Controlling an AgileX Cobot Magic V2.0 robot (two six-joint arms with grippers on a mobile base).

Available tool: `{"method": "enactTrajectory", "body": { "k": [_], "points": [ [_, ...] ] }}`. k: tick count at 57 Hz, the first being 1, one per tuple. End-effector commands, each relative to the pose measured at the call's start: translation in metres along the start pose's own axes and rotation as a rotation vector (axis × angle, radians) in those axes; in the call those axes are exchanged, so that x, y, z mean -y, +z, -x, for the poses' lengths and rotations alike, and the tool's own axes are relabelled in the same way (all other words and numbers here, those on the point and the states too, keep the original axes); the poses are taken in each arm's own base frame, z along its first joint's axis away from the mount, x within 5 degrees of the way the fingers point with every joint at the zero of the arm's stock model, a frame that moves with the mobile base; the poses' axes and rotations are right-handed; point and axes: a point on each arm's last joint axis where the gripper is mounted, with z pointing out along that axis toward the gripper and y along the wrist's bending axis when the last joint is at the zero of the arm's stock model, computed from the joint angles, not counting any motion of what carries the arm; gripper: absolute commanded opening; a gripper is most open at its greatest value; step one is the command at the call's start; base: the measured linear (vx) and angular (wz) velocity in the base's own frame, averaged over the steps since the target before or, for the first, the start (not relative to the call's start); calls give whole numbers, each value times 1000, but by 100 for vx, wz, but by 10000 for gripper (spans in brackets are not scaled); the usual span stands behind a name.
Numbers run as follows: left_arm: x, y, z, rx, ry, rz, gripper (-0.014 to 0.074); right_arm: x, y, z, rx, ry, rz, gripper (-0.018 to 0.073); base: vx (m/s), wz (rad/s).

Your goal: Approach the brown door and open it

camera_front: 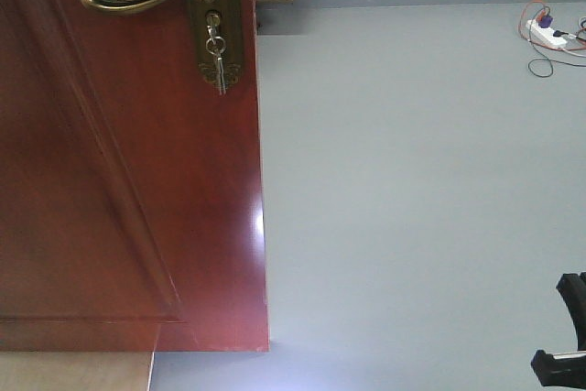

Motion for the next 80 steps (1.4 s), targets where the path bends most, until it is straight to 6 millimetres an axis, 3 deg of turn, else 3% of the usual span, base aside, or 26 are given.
{"method": "enactTrajectory", "body": {
  "k": [1,17,80],
  "points": [
    [0,-2,13,93,-5,-4,67,0,0,6,79,-10,-3,0,0,0],
    [1,-3,20,167,-5,-6,67,0,0,6,79,-10,-3,0,0,0],
    [1,-3,20,166,-5,-6,67,0,0,6,79,-10,-3,0,0,0]
  ]
}}
